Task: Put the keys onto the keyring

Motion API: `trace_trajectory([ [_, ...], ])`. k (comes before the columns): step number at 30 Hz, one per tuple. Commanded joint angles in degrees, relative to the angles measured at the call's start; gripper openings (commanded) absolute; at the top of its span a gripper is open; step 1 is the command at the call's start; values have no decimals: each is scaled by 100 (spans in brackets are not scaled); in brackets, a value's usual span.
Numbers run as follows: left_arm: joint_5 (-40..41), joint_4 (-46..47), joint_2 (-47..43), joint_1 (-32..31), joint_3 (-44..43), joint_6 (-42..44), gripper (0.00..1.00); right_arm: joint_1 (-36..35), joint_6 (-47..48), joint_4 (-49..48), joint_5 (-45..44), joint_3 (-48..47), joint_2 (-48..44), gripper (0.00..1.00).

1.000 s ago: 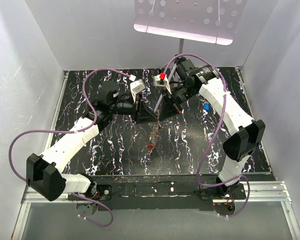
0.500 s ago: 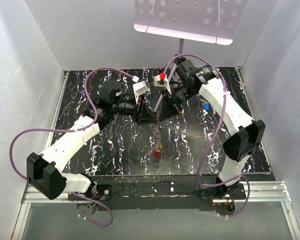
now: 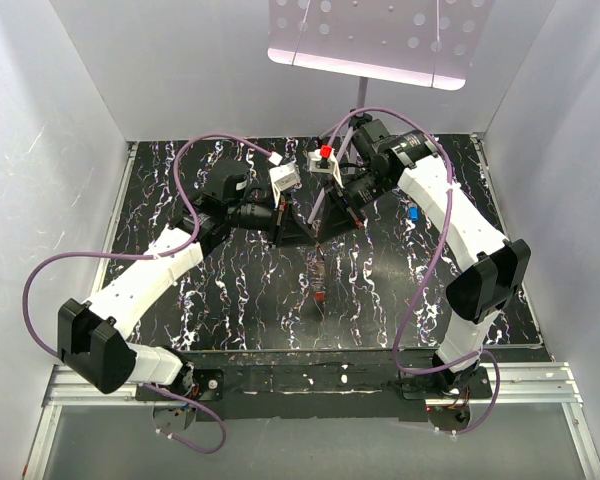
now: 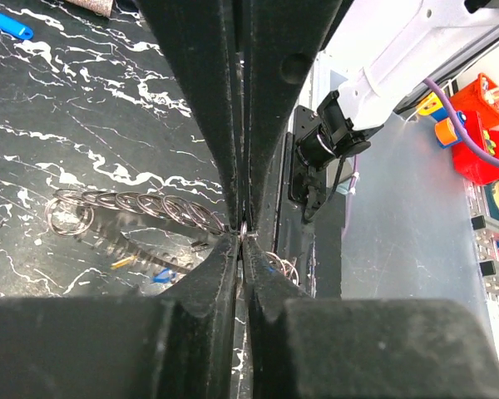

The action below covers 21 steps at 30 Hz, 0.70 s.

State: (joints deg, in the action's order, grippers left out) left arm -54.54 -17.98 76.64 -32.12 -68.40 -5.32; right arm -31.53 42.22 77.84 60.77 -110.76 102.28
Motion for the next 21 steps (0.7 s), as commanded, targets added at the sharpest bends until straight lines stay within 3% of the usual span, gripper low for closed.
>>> trace_trajectory([
  [1, -240, 14, -18, -31, -182, -13, 0, -29, 32, 1356, 374, -16, -94, 1],
  [6, -215, 180, -140, -23, -104, -153, 0, -29, 41, 1356, 400, 10, -129, 1],
  [8, -188, 705, -307, 12, 185, -608, 0, -3, 15, 1356, 435, -33, -182, 19],
  [10, -206, 1714, -544, 83, 694, -1310, 0, 50, 6, 1356, 462, -121, -269, 36],
  [13, -101, 3743, -895, 171, 1581, -2531, 0, 217, -29, 1347, 549, -323, -410, 44],
  [17, 347, 5739, -1177, 197, 2365, -3526, 0, 577, -56, 1339, 786, -709, -560, 49],
  [21, 1215, 8497, -1204, 206, 3165, -4563, 0, 894, 32, 1321, 1085, -728, -665, 49],
])
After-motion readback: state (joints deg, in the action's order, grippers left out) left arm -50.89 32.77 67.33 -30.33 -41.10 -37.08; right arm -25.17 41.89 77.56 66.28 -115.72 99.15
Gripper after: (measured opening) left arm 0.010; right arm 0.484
